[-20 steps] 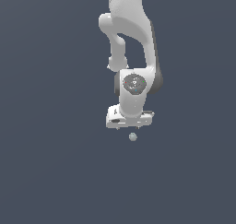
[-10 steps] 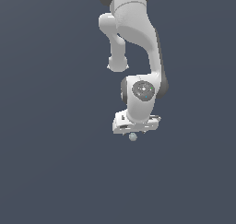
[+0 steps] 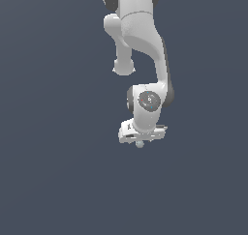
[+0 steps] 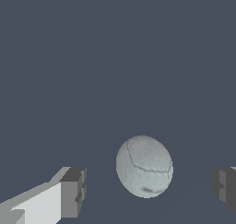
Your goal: Pick up the object and move it to a goal position.
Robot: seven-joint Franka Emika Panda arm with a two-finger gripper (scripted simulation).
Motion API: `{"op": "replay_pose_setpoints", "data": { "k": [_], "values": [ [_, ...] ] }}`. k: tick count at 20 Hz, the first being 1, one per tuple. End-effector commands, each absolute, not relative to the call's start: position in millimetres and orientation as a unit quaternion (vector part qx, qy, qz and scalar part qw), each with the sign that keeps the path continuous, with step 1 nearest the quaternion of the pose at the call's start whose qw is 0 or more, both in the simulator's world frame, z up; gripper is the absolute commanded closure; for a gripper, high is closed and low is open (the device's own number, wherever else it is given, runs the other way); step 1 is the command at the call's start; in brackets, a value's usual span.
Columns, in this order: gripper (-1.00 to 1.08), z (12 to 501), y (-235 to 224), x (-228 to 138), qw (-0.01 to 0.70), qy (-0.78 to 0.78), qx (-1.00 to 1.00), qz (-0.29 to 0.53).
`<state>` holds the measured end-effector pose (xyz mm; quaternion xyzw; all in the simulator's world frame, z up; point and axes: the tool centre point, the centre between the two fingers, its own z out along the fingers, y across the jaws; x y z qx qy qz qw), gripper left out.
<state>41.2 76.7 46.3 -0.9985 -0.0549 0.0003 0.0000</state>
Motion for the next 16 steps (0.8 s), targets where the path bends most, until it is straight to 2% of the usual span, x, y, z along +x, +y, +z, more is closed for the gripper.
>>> {"op": "replay_pose_setpoints", "data": {
  "k": [1, 8, 9, 16],
  "values": [
    [-0.92, 33, 77, 41, 0.0, -0.055, -0.998, 0.0],
    [-0.92, 21, 77, 42, 0.0, -0.055, -0.998, 0.0],
    [1.08, 21, 77, 42, 0.0, -0.055, -0.998, 0.0],
    [1.08, 21, 77, 42, 0.0, -0.055, -0.998, 0.0]
  ]
}}
